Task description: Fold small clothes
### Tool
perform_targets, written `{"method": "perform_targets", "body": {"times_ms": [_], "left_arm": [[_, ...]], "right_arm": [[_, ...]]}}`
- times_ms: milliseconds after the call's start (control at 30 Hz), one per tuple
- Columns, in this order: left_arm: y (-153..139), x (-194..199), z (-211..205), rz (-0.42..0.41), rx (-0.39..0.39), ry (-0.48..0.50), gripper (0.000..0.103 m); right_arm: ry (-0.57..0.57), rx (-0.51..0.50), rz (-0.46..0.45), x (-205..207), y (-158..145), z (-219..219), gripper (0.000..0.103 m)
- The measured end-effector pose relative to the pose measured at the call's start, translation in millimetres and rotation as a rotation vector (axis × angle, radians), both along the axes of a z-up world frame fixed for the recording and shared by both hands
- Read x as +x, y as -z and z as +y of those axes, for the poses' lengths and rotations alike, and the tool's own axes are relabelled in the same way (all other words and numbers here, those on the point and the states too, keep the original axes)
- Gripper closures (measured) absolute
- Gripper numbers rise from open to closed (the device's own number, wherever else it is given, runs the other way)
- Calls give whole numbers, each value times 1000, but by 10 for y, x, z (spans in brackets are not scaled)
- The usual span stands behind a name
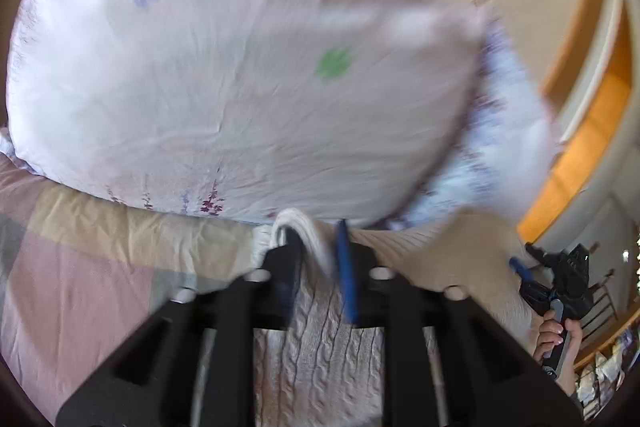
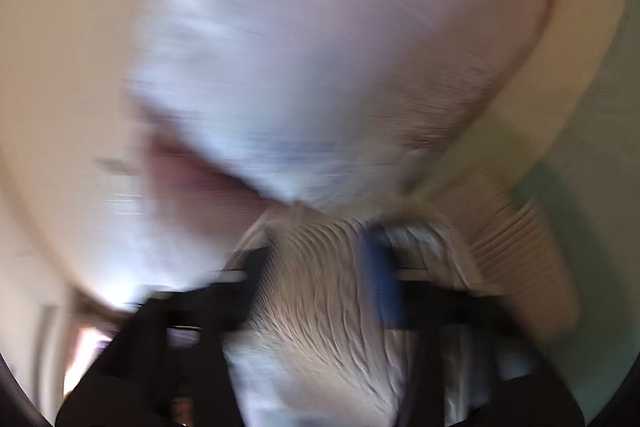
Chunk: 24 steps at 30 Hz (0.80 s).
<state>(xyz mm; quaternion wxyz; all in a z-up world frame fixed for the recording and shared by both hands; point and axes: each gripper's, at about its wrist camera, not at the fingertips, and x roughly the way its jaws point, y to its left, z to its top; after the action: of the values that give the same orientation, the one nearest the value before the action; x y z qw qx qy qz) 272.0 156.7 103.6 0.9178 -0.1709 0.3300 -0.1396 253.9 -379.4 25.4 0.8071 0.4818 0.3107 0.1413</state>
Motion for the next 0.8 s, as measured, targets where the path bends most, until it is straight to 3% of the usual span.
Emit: {"method": "perform_targets", "body": {"times_ms": [33, 100, 200, 300, 400, 433, 500, 600, 667, 800], "left_arm": [[118, 90, 31, 52, -6, -29, 39], [328, 100, 107, 114, -63, 16, 37], [635, 78, 173, 202, -89, 48, 37], [958, 140, 225, 310, -204, 78, 40], [1033, 173, 125, 293, -226, 82, 46], [1060, 200, 99, 303, -266, 96, 66], [1150, 221, 50, 341, -331, 58, 80], [1006, 139, -51, 307, -481, 78, 86], [711, 101, -285, 237, -574, 153, 87], [275, 253, -1268, 150, -680, 355, 88]], "right_arm": [[14, -13, 79, 56, 122, 5, 31], [-36, -4, 62, 22, 200, 15, 30], [-42, -106, 29, -128, 168, -4, 30], [-68, -99, 18, -191, 180, -3, 28], [-92, -119, 0, -302, 163, -1, 25], [-98, -126, -4, -336, 211, -11, 25], [-109, -132, -10, -382, 252, -55, 25], [-121, -119, -19, -500, 261, -145, 25], [-107, -142, -28, -599, 212, -239, 25], [-15, -237, -43, -708, 54, -399, 25]]}}
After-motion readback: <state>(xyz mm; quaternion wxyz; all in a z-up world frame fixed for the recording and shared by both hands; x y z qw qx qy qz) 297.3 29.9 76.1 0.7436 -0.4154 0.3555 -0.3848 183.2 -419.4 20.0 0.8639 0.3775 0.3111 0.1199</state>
